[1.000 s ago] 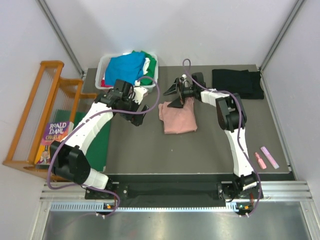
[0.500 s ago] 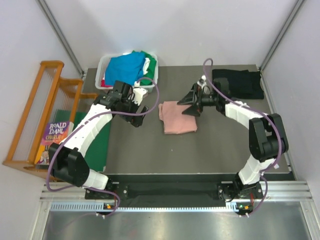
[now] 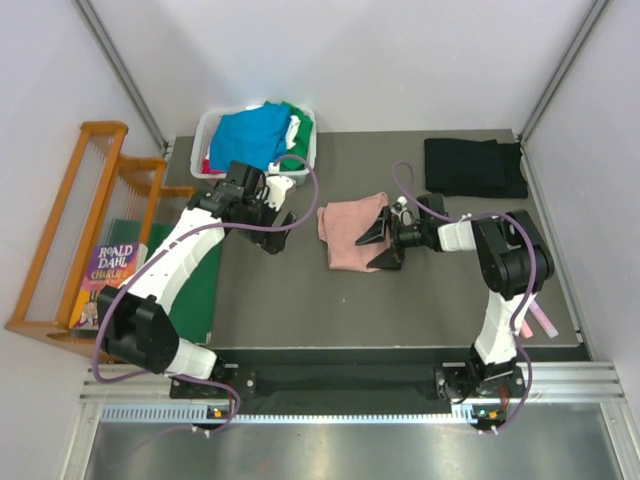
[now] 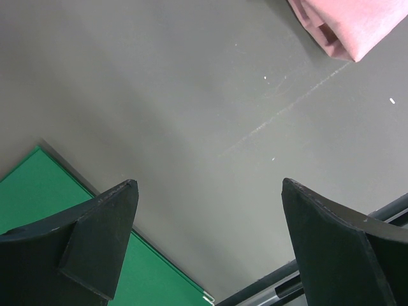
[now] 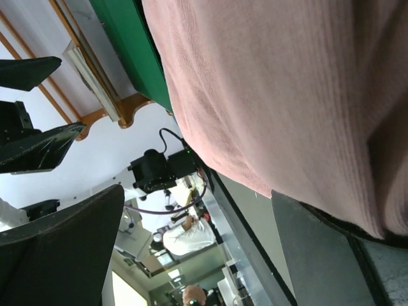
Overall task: Fold and stack the t-shirts
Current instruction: Fold the tshirt
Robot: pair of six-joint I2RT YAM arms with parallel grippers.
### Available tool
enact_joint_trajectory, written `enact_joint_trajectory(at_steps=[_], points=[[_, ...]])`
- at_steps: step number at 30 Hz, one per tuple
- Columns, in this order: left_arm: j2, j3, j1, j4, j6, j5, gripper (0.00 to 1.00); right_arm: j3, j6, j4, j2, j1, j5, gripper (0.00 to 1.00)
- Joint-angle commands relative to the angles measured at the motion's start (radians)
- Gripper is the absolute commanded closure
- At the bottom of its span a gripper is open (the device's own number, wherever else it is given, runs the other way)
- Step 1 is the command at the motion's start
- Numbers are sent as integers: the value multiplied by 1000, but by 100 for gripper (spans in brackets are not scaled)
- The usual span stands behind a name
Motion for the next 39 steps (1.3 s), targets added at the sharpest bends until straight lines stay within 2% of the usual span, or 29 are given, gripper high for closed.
enact_joint_trajectory(at_steps=[1,6,11,15,18,26,32,35,39], points=[[-33,0,5,23,-2,-1,1,20,-94,-23,14,-7,74,0],[-21,16,5,16,3,1,1,151,-140,-223,-140,5,111,1],[-19,26,5,17,0,8,1,283,-109,-276,-201,62,96,0],[-19,22,5,17,-3,8,1,306,-95,-264,-146,96,90,0],[-24,17,5,16,1,-1,1,259,-13,-117,-95,125,65,0],[-21,8,5,23,4,-9,1,244,83,60,63,214,35,0],[-26,-1,7,28,7,-12,1,237,53,37,140,236,50,0],[-32,-4,7,28,10,-12,1,237,-6,-52,154,235,88,0],[-36,-4,7,29,13,-13,1,286,-83,-158,96,236,127,0]])
